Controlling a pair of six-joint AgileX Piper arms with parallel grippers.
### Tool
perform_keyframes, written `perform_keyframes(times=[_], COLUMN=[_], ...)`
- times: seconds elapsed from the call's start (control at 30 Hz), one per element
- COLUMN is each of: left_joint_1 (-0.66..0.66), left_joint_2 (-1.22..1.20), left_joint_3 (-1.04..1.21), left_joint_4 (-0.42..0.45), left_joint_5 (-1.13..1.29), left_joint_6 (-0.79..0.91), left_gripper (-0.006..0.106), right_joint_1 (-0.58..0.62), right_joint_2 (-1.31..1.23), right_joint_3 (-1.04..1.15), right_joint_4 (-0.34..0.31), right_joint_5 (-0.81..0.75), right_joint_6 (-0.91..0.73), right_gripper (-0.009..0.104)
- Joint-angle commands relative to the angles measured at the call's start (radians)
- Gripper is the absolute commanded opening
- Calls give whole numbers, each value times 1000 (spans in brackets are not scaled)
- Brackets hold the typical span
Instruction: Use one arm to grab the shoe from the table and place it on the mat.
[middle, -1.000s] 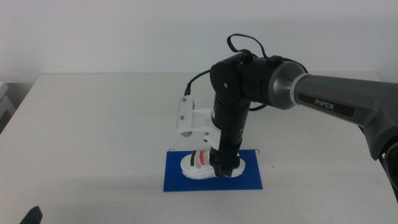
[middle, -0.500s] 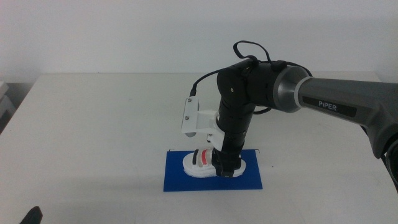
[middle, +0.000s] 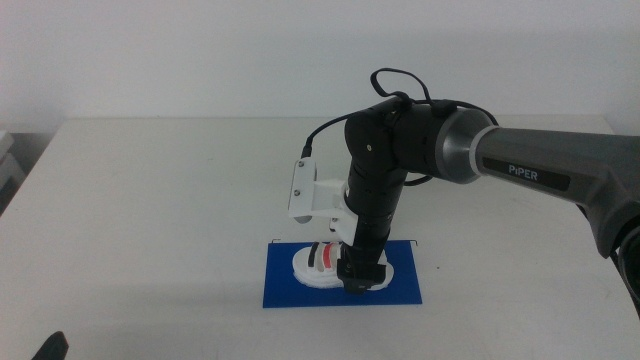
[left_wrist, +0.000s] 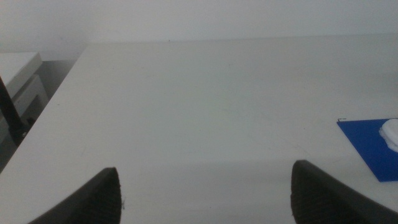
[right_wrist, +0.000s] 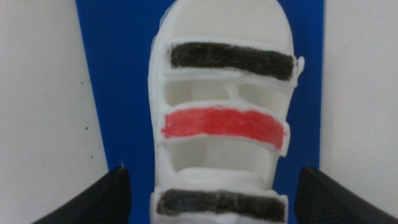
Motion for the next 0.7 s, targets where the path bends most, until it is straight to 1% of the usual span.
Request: perform_keyframes(times=[0.0, 0.13, 0.23, 0.33, 0.67], left_joint_1=[-5, -5, -5, -5, -5], left_joint_2=[-13, -13, -13, -13, -13], left_joint_3=[7, 7, 7, 7, 7], left_joint_4=[-7, -7, -7, -7, -7], left_joint_5=[-81, -81, -81, -81, -81], left_joint_6=[-5, -5, -5, -5, -5], left_gripper=[94, 94, 94, 94, 94], right_joint_1=[0, -11, -35, -85, -325], right_joint_2=[-80, -173, -275, -403, -935], right_joint_3=[-22, -22, -9, 63, 529], right_joint_4=[-2, 8, 13, 42, 173], right_joint_5=[-9, -11, -9, -39, -382], right_joint_6=[8, 32, 81, 123, 216], right_gripper=[71, 71, 71, 71, 71])
